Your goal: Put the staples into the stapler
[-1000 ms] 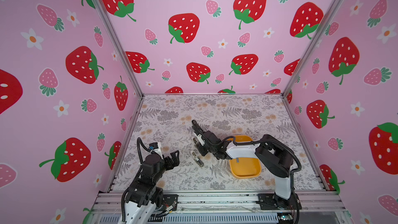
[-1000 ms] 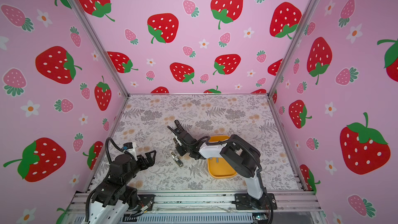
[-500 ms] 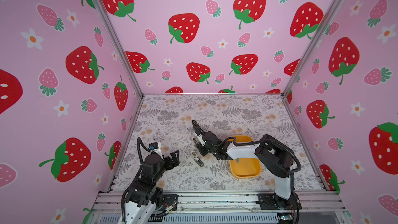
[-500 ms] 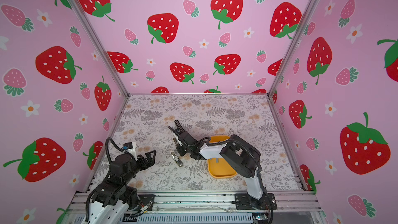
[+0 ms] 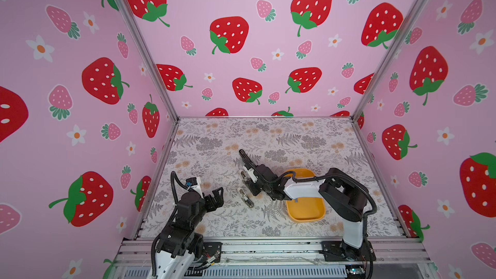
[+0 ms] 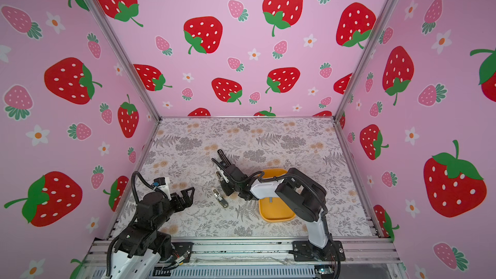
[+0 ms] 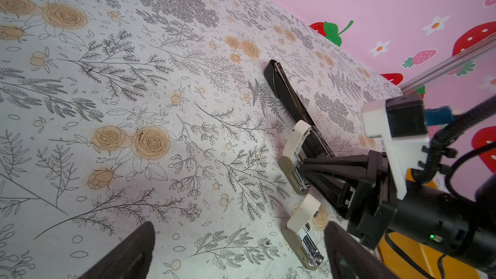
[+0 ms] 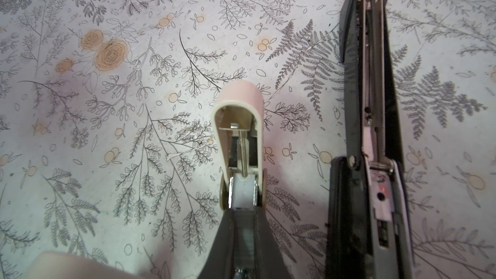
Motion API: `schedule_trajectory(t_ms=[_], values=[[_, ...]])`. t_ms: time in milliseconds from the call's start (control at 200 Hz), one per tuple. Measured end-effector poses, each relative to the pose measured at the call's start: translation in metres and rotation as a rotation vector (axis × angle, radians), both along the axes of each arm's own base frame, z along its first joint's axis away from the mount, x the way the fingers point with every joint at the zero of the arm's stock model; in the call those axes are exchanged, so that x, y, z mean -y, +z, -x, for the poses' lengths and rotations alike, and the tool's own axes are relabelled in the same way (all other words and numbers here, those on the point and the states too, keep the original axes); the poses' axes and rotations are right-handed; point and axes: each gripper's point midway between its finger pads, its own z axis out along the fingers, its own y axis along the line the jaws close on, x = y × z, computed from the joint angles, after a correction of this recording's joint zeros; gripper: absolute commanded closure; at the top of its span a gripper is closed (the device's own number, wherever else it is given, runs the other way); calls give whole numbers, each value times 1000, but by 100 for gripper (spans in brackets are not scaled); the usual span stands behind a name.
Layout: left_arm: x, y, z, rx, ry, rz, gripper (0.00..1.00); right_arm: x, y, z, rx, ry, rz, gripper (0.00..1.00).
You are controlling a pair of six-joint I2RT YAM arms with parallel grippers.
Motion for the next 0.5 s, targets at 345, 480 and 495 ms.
schedule_trajectory(t_ms=[345, 480, 495], values=[[0, 0, 0, 0, 0, 0, 0, 2, 0, 1, -5, -1, 9, 89], [0, 0, 0, 0, 0, 0, 1, 3, 7, 2, -4, -6, 5, 89], [0, 0, 0, 0, 0, 0, 1, 3, 8, 2, -2, -6, 2, 89]])
